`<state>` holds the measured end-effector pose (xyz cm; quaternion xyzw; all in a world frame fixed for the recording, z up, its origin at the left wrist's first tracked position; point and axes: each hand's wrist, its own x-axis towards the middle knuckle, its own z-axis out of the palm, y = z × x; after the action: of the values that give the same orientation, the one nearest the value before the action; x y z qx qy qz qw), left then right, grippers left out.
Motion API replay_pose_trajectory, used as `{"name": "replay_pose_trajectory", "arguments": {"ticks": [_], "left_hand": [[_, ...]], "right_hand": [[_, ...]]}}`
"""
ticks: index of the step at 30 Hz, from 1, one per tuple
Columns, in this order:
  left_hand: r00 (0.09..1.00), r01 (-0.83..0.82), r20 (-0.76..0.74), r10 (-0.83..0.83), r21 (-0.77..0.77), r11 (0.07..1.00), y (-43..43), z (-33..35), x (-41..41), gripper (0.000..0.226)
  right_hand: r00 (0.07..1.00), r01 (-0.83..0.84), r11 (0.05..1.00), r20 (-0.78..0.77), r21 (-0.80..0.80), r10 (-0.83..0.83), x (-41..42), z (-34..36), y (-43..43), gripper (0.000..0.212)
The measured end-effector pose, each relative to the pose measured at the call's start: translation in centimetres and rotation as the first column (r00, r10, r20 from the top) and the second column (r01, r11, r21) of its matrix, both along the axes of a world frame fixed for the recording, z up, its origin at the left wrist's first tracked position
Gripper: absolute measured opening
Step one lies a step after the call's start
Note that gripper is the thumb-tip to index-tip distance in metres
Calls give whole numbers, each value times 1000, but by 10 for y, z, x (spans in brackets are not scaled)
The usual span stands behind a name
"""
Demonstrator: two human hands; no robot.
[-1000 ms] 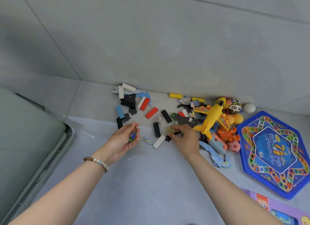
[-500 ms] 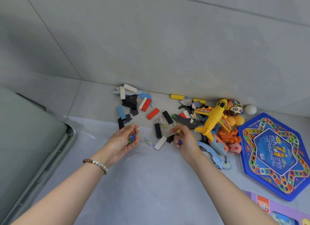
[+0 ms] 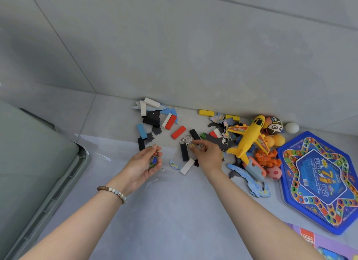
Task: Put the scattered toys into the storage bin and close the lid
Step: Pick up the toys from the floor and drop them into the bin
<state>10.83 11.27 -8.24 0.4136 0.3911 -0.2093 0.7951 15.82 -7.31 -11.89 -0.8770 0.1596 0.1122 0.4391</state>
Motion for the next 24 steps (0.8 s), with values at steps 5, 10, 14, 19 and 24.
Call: {"name": "replay_pose_trajectory", "arguments": {"ticks": [5, 10, 14, 19, 24], "left_hand": [[1000, -4, -3, 4, -3, 1000, 0, 0, 0, 17], [1000, 1, -9, -1, -1, 1000, -2, 1, 1, 17], [1000, 0, -11, 0, 0, 1000, -6, 1, 2, 16], [1000, 3, -6, -3, 10, 1000, -13, 1, 2, 16], [1000, 5, -18, -4, 21, 1000, -18, 0, 2, 16]], "right_hand": [[996, 73, 986, -70, 148, -64, 0, 7, 0, 23], [882, 462, 397, -456, 793, -116, -10, 31, -21, 26], [905, 384, 542, -422, 747, -58, -14, 33, -43, 29], [953, 285, 871, -218, 400, -212, -16, 14, -56, 11], [989, 145, 964, -33, 225, -141, -14, 2, -52, 20]]}}
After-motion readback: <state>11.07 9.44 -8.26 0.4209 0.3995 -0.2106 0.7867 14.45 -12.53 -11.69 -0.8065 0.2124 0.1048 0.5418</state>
